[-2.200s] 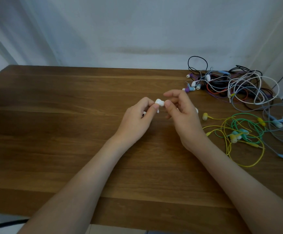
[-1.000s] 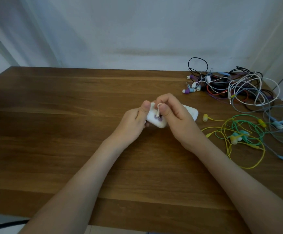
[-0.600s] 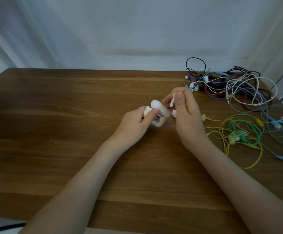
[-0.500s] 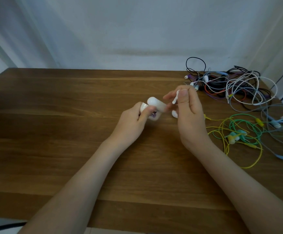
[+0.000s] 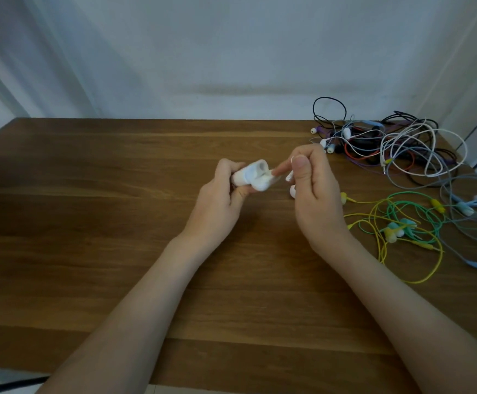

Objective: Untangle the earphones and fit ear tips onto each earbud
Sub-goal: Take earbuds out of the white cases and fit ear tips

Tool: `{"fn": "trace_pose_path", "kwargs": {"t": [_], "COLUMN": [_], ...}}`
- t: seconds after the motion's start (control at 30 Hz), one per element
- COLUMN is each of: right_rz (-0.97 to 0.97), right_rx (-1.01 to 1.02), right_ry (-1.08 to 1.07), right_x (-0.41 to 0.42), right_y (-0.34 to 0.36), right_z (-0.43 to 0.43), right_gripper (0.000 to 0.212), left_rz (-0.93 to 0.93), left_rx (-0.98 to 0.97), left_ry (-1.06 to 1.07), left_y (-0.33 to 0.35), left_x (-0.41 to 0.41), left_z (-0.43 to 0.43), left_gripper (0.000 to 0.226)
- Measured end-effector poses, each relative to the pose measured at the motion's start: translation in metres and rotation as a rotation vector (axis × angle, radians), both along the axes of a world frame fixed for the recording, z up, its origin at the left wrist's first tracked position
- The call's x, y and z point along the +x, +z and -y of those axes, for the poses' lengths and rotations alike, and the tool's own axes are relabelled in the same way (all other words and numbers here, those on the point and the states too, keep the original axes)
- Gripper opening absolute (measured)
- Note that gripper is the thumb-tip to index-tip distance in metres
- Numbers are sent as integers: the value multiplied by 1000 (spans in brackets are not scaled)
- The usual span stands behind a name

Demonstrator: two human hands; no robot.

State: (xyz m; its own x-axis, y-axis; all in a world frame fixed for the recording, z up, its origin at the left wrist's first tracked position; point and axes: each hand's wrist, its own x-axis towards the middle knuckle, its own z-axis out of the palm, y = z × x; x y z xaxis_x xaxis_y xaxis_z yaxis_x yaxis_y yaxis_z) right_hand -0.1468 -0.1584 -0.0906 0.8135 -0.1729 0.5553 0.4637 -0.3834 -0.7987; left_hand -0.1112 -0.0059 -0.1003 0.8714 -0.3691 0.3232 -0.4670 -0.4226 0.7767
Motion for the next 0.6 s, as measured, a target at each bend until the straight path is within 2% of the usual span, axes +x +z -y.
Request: {"fn": "trace_pose_path", "kwargs": {"t": [0.13, 0.23, 0.37, 0.6], "right_rz": [-67, -92, -192, -314], "right_rx": [127, 111, 82, 201], "right_ry": [48, 42, 14, 52], "right_x": [1, 2, 2, 2], "right_y": [1, 3, 3, 8], "right_z": [3, 4, 5, 9], "right_gripper": [14, 10, 19, 21], "left_rz": [-39, -92, -138, -154], "left_rx": [12, -22, -47, -94], "left_ry": [-87, -106, -128, -111], "left_y": [3, 6, 5, 4], "left_x": [-2, -3, -3, -2], "left_z": [3, 4, 4, 4], "left_gripper": [23, 28, 22, 21]}}
